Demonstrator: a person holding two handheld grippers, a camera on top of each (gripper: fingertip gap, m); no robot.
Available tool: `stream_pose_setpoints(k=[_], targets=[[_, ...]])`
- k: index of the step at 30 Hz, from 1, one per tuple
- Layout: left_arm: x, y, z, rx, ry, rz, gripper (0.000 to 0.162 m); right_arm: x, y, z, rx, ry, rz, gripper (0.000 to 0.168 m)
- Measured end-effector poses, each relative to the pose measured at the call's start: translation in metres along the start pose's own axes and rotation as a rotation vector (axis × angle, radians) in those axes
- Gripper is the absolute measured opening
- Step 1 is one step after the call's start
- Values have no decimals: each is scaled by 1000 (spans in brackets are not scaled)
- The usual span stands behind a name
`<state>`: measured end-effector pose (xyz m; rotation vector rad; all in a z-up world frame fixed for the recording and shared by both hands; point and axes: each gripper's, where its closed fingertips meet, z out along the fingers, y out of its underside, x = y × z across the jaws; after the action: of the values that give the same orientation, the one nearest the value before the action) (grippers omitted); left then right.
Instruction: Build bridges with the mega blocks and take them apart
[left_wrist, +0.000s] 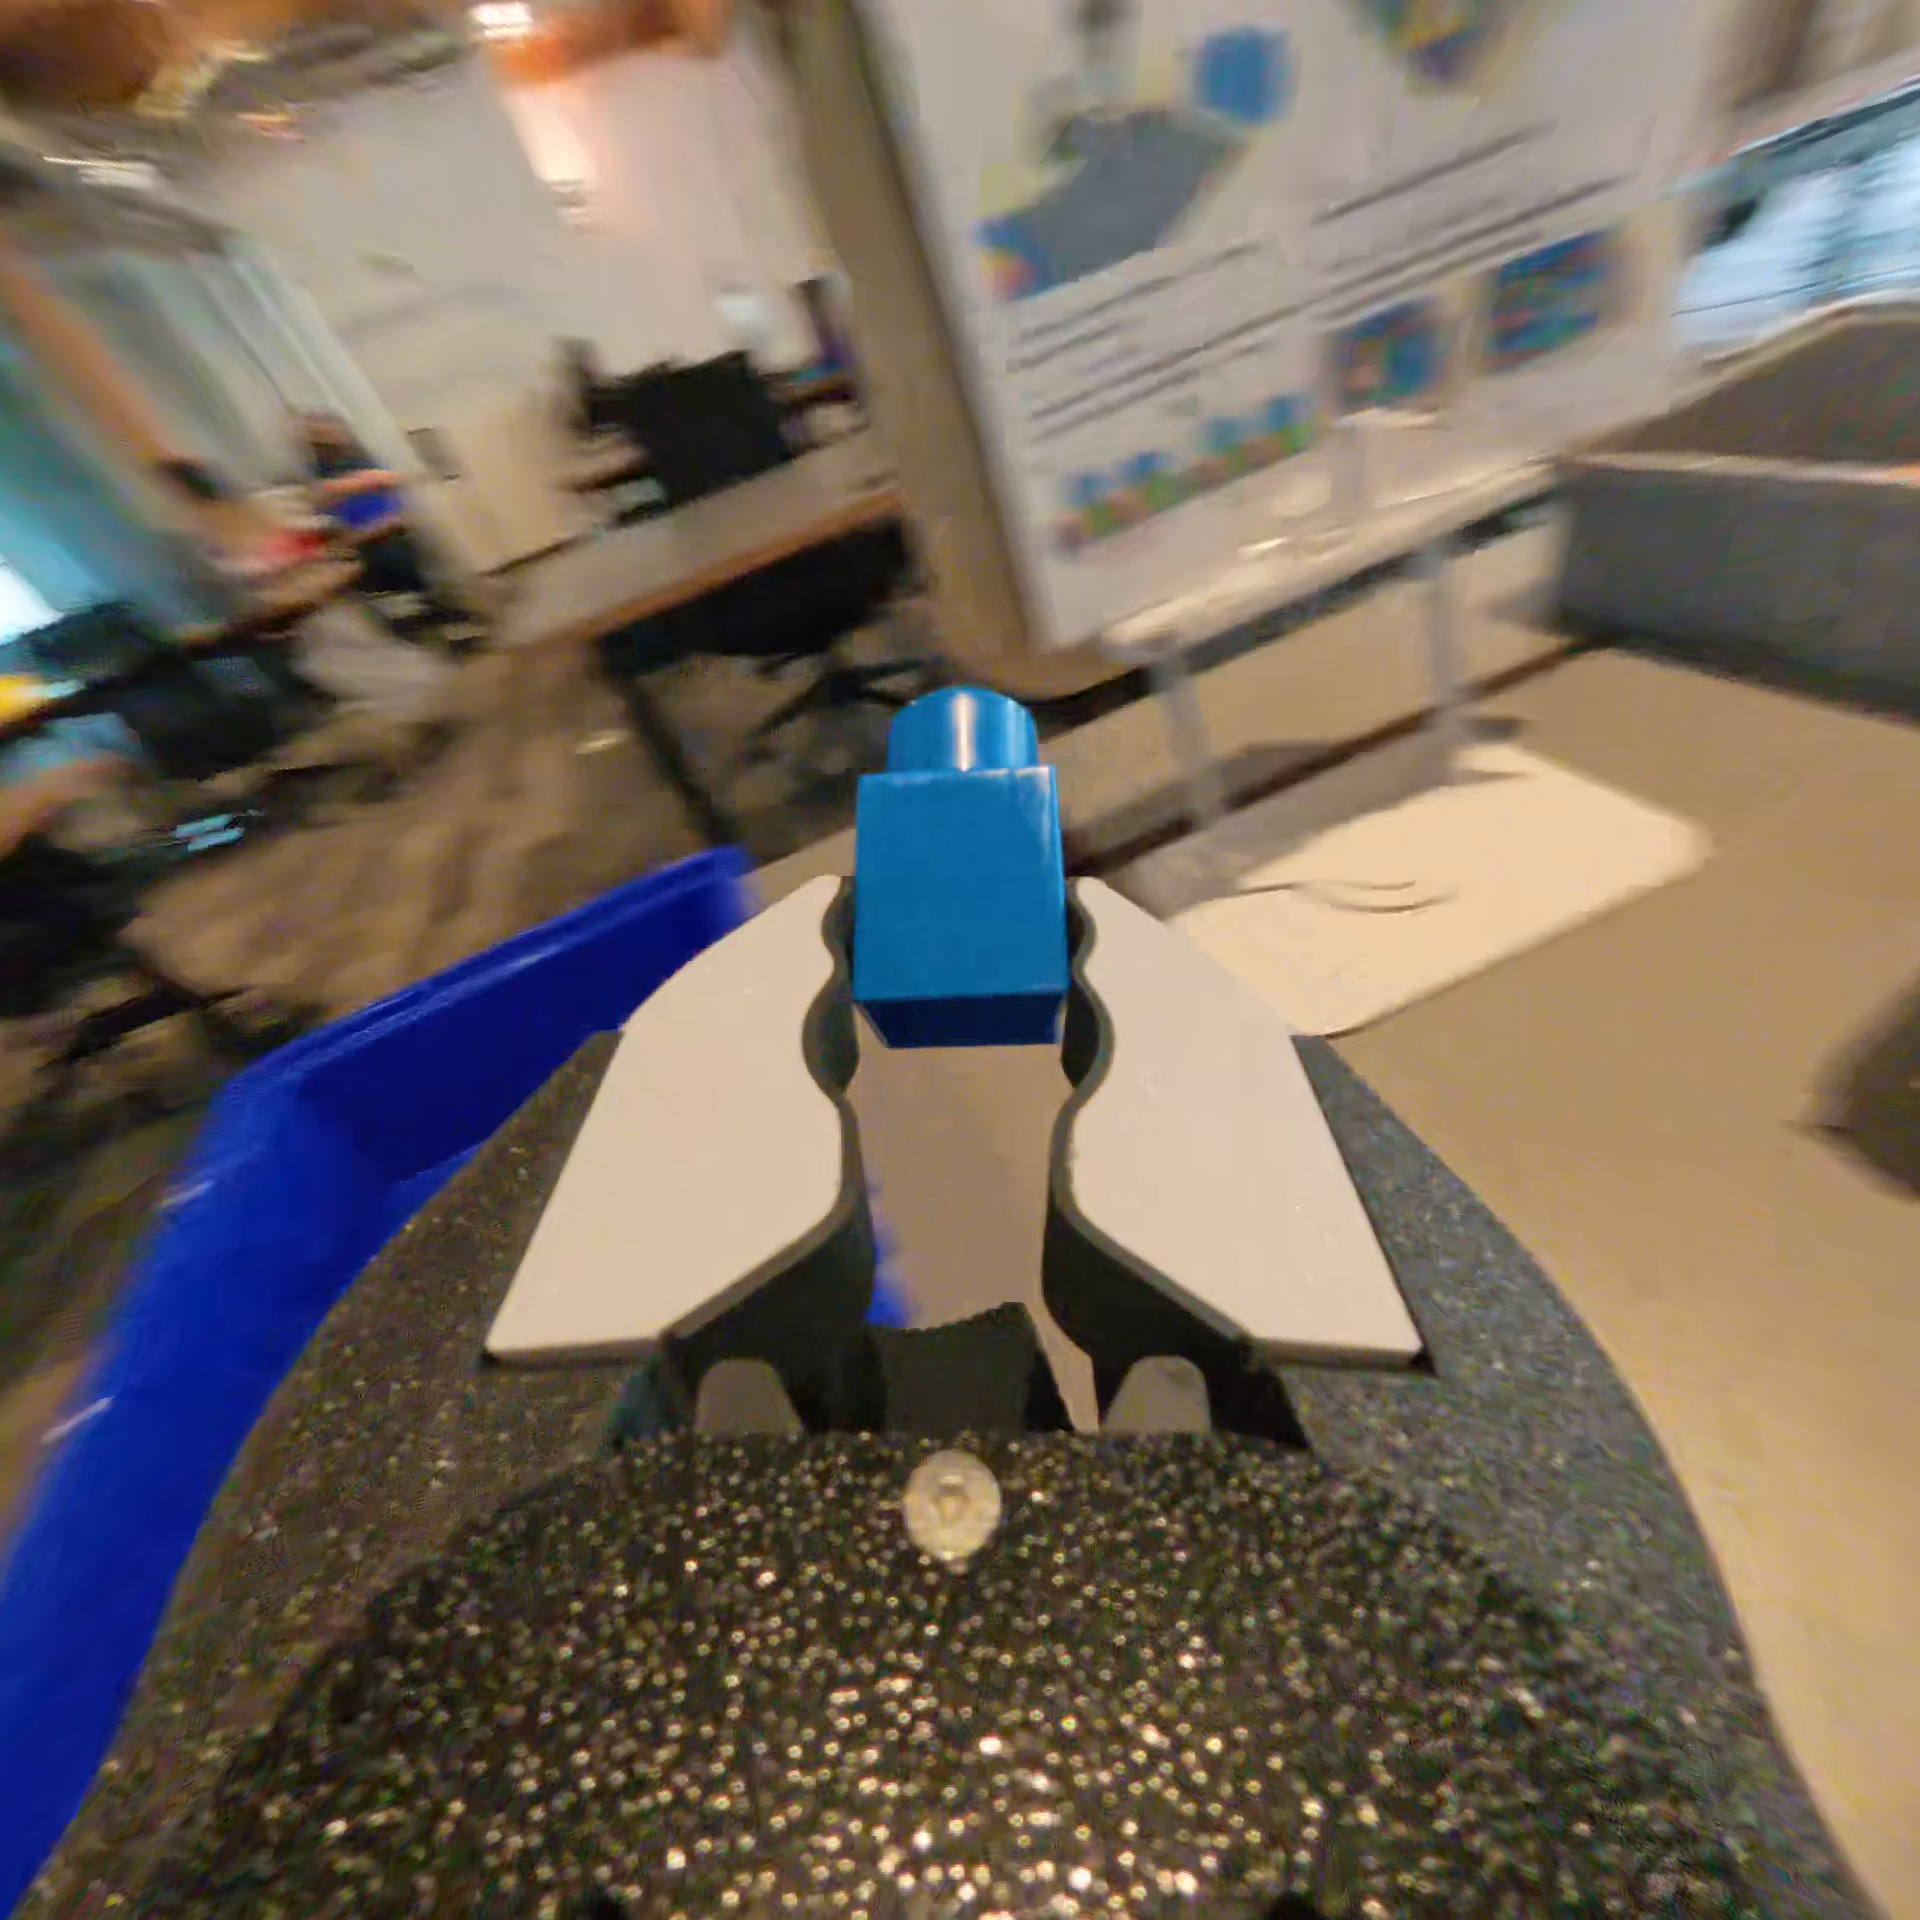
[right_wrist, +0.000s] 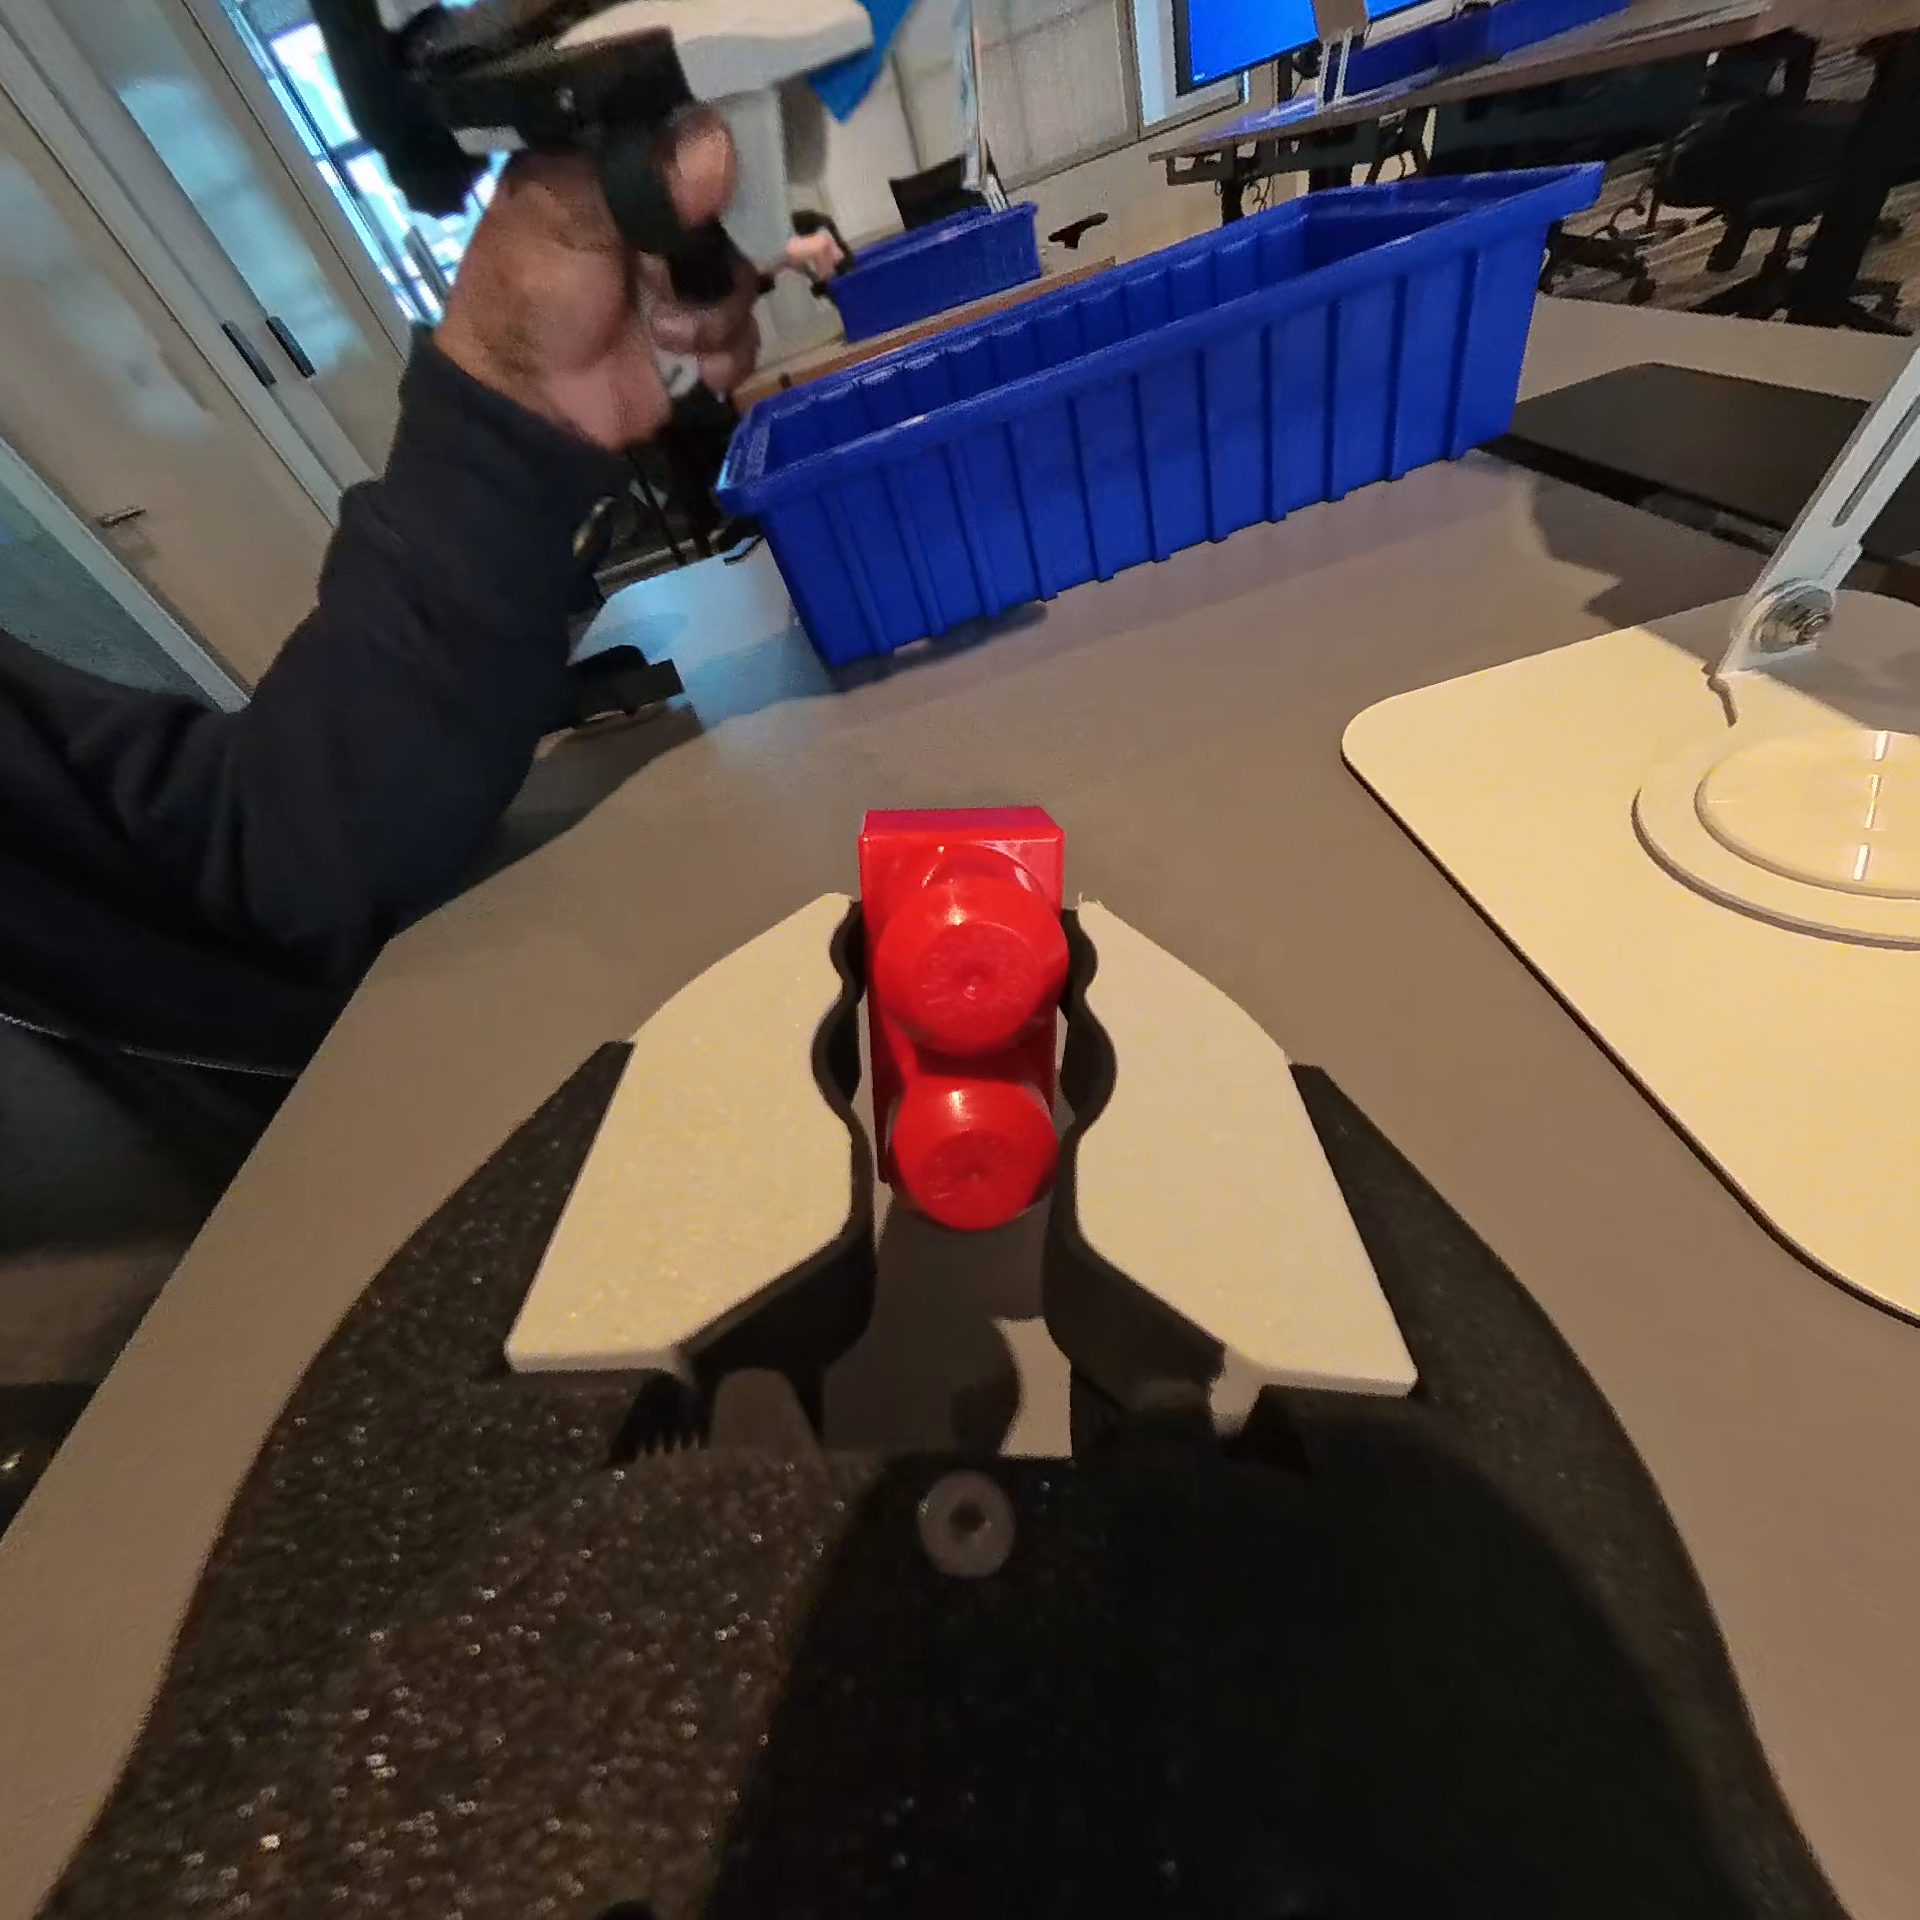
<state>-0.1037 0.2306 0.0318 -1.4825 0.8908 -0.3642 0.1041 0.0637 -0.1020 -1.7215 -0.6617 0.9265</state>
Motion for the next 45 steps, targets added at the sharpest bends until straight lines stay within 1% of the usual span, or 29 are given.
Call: stream_pose_setpoints(k=[2,3,6,9,10,12,14,15,21,24,28,32,34,39,41,43,45], targets=[[-52,21,-20,-88,-191,13,36,0,0,0,1,-1,5,35],[-71,36,-26,-141,-251,7,36,1,0,0,1,-1,7,35],[-107,87,-29,-333,-369,19,37,0,1,1,-6,-5,7,35],[-125,124,-30,-489,-447,54,37,-1,3,2,-18,-9,-1,35],[-128,133,-30,-536,-454,64,37,-1,3,2,-21,-8,-2,35],[-126,137,-27,-573,-450,118,37,-1,4,3,-23,-9,-3,35],[-119,142,-23,-604,-411,155,37,-2,3,2,-23,-9,-3,35],[-117,148,-22,-646,-398,170,37,-2,3,2,-23,-10,-2,35],[-112,170,-24,-786,-344,180,37,-2,4,3,-27,-13,-1,35],[-110,171,-23,-797,-324,200,37,-2,4,3,-27,-15,1,35],[-111,171,-24,-795,-332,168,38,-2,4,3,-26,-17,5,35],[-111,175,-24,-824,-326,179,38,-2,4,3,-26,-19,7,35],[-113,173,-25,-811,-345,178,39,-2,4,3,-26,-19,7,35],[-121,158,-27,-699,-405,130,49,-2,4,3,-27,-18,7,35],[-123,151,-27,-653,-423,125,49,-1,4,3,-27,-16,7,35],[-126,137,-27,-566,-460,125,51,-1,4,3,-26,-12,7,35],[-123,111,-26,-429,-484,137,50,0,4,3,-25,-5,5,35]])
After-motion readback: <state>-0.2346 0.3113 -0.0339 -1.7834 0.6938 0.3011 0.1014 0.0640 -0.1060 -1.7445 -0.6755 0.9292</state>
